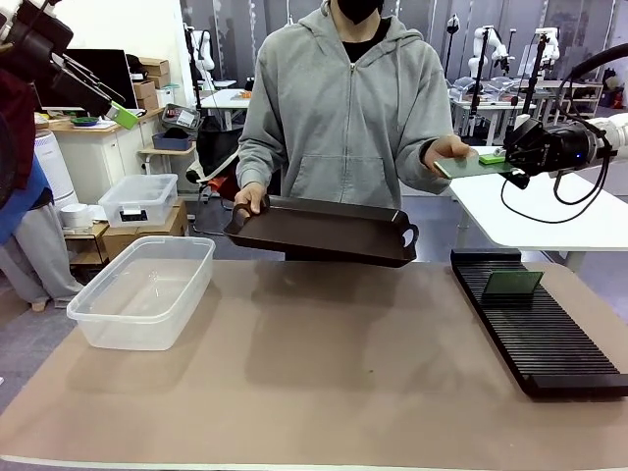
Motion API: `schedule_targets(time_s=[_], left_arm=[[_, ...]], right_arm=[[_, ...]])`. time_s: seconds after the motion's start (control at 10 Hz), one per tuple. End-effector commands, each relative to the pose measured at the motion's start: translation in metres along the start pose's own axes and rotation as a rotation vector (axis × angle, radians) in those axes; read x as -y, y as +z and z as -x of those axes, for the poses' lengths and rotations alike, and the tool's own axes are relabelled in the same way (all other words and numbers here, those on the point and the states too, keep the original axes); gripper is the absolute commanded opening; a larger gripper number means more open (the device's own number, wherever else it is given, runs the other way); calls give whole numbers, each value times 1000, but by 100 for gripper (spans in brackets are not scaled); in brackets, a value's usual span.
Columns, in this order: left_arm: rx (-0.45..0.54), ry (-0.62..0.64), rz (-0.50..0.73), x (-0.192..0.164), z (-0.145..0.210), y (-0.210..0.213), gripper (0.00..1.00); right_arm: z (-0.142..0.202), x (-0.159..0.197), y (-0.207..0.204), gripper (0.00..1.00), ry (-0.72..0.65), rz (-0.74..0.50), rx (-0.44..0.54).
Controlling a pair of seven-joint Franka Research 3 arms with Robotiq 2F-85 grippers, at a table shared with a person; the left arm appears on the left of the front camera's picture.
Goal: Sort PCBs into racks and boxes based on the side picked up.
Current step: If the short side of the Blank PCB is picked up, insert it into the PCB Rack ; if the long side is picked up, place it in the Organizing box.
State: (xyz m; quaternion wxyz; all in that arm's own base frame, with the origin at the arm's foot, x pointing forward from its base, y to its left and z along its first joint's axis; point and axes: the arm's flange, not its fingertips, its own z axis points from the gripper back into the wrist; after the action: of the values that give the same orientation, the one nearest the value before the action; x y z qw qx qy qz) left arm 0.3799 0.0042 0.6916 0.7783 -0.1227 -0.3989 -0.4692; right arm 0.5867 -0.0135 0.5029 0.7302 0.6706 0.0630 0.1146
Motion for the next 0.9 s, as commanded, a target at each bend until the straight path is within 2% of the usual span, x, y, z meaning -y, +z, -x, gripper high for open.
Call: schedule_targets(time_s=[0.0,0.8], left_arm=[[-1,-3,8,1,1,0,100],[-1,-3,8,1,1,0,100]], right_arm=[[0,0,0,0,0,0,0],[0,0,0,0,0,0,0]])
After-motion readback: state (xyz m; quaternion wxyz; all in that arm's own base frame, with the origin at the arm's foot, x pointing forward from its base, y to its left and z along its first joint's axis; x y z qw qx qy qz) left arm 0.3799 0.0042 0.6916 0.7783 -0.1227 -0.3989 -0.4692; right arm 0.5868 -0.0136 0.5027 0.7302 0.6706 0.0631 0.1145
